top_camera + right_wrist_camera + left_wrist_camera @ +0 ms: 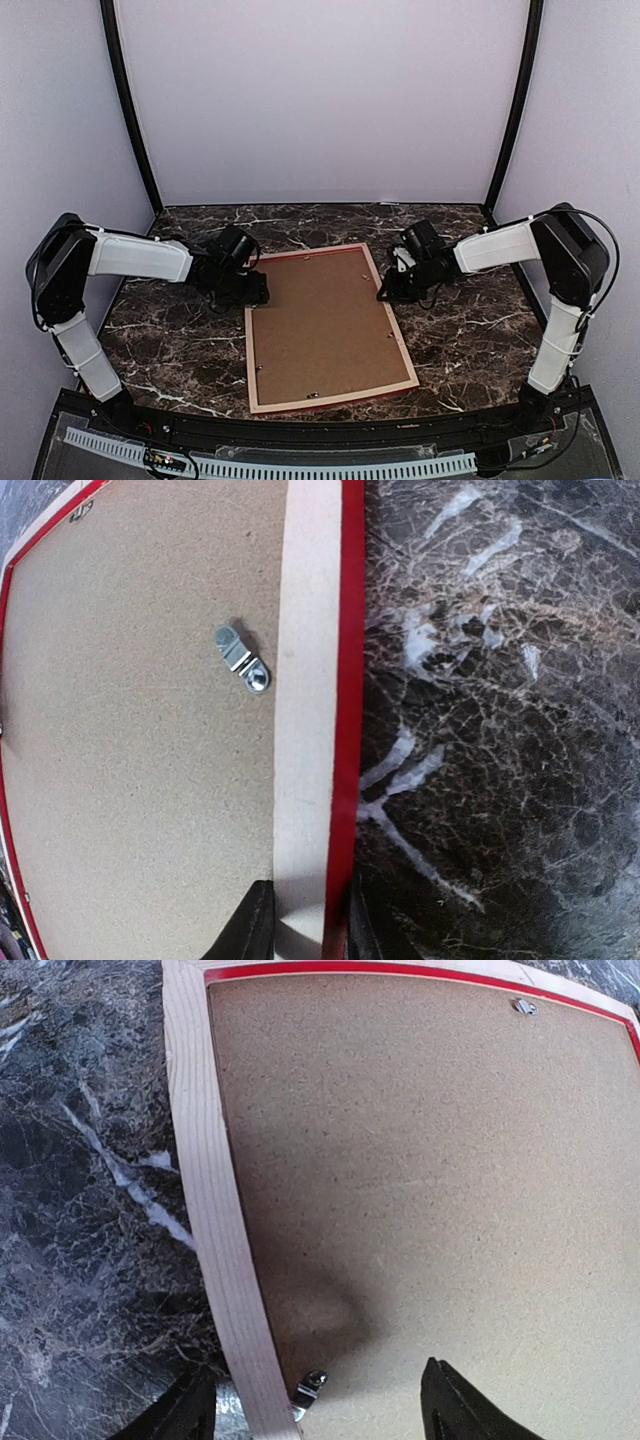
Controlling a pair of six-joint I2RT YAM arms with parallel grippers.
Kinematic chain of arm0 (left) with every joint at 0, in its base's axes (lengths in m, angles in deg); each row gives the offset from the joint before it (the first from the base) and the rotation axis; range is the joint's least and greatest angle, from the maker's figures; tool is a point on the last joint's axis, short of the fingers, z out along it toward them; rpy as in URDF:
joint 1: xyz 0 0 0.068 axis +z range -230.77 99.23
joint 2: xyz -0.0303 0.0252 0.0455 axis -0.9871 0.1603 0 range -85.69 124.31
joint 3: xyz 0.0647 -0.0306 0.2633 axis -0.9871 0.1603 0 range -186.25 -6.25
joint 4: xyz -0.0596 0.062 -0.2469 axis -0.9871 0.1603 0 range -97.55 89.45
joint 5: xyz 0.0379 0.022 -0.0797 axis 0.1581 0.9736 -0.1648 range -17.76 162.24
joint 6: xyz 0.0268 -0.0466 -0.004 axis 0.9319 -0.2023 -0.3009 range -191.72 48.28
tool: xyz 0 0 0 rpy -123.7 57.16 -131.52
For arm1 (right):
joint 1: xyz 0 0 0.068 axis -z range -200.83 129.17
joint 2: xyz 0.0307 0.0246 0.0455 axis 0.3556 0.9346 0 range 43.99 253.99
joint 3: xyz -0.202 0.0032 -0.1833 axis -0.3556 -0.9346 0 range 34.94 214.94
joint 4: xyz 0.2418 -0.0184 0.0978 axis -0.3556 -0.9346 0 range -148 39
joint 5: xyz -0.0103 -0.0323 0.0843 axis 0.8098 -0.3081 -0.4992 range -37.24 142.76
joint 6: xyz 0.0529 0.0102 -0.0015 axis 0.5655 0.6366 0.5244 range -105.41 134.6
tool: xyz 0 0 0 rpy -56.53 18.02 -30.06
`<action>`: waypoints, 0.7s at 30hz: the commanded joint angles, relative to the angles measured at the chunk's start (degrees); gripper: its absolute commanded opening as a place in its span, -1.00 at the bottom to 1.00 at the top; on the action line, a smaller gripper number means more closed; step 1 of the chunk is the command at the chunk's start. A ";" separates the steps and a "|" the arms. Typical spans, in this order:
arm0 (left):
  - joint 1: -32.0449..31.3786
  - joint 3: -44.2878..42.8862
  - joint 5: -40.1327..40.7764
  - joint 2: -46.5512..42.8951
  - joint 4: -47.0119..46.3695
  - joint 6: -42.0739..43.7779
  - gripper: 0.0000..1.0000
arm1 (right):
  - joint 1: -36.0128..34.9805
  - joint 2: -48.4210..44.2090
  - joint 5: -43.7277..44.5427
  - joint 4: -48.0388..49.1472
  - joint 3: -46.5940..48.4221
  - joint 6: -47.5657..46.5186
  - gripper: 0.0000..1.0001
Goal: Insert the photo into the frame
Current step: Adjust the photo frame at the center of the board, then press the fastener onto the backboard.
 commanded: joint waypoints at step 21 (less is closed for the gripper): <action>3.61 -2.54 4.10 3.87 -1.66 3.39 -0.26 | 1.88 4.89 3.27 -2.57 11.09 0.90 0.16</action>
